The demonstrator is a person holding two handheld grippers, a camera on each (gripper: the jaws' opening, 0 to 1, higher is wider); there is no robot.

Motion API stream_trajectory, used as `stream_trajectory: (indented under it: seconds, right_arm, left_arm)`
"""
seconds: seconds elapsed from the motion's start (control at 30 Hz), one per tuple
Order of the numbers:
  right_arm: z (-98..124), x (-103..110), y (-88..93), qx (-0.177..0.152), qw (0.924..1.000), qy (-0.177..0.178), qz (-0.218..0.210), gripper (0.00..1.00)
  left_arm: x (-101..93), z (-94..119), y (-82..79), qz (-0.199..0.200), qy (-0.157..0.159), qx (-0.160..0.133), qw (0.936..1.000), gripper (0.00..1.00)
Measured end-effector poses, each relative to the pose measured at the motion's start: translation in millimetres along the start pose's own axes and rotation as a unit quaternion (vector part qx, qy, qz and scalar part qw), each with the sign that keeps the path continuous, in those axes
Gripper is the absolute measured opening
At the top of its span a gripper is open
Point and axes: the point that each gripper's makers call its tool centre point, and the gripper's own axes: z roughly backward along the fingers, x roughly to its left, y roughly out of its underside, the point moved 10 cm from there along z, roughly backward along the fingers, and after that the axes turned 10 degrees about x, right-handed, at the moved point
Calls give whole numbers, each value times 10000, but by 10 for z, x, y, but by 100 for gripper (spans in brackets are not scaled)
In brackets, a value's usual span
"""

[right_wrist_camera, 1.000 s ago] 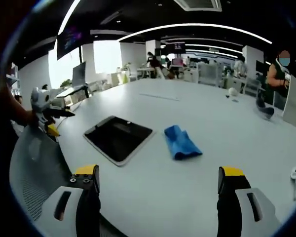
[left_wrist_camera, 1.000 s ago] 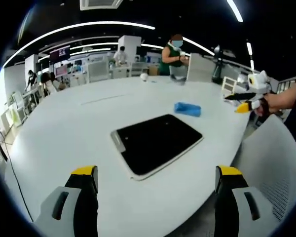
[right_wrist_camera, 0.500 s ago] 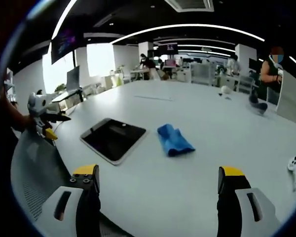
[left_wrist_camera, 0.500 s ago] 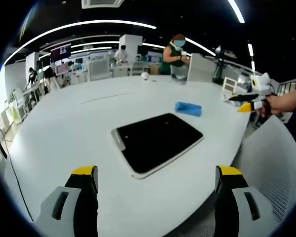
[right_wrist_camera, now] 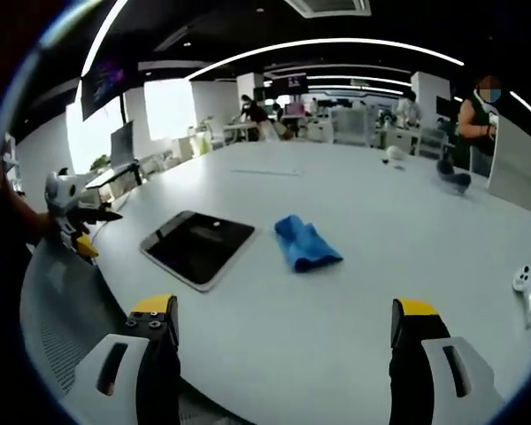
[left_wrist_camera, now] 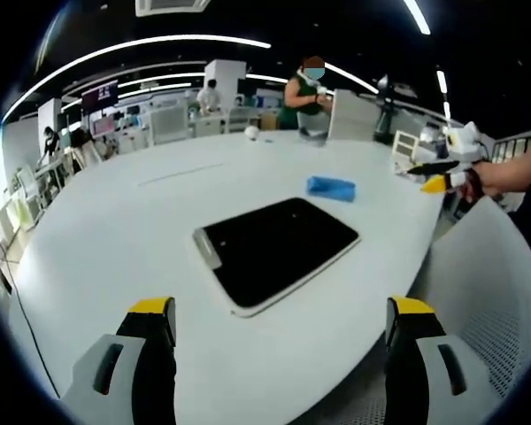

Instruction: Wipe the mirror surface with the cleaning cloth until all visible marks leave the cleaned area.

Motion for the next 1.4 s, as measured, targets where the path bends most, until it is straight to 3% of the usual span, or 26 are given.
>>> stream_trajectory:
  seconds: [0.3, 0.4, 0.5, 0.6, 0.77, 0.87, 0.93, 1.03, 1.13, 1.17, 1.4]
  right_arm:
    - [-23, -20, -123, -136, 9998, -105, 127, 100]
    - [-27, -12, -119, 183, 9992, -157, 323, 100]
    - [-9, -17, -131, 157, 9991, -127, 386, 100]
    - [7, -20, -123, 143, 9992, -132, 342, 100]
    - [-4, -63, -100, 193, 9989, -157, 389, 100]
    - [33, -119, -214, 49, 9994, -113, 318, 100]
    - [48, -163, -297, -96, 9993, -54, 365, 100]
    - [52, -247, -409, 17, 9992, 26, 407, 100]
    - [80, -298, -564, 234, 9982, -28, 554, 100]
    - [90, -324, -648, 255, 9968, -16, 751, 100]
    - [121, -417, -1101, 265, 9947, -170, 976, 100]
  left_arm:
    - [25, 0, 13, 134, -63, -3, 9999, 99]
    - [34, -1, 24, 187, -56, 43, 9998, 99]
    - [7, -6, 16, 71, 13, 56, 10000, 99]
    - [17, -10, 27, 220, 167, 29, 9996, 99]
    - [37, 23, 24, 184, -97, 16, 9998, 99]
    - [63, 17, 22, 283, -131, -37, 9995, 99]
    - [29, -17, 23, 259, 45, 34, 9996, 99]
    - [-16, -11, -5, -51, 3, 41, 10000, 99]
    - [15, -6, 8, 27, -70, 71, 9999, 99]
    - [22, -1, 8, 67, -85, 49, 9999, 99]
    - [30, -8, 30, 145, -53, 110, 9998, 99]
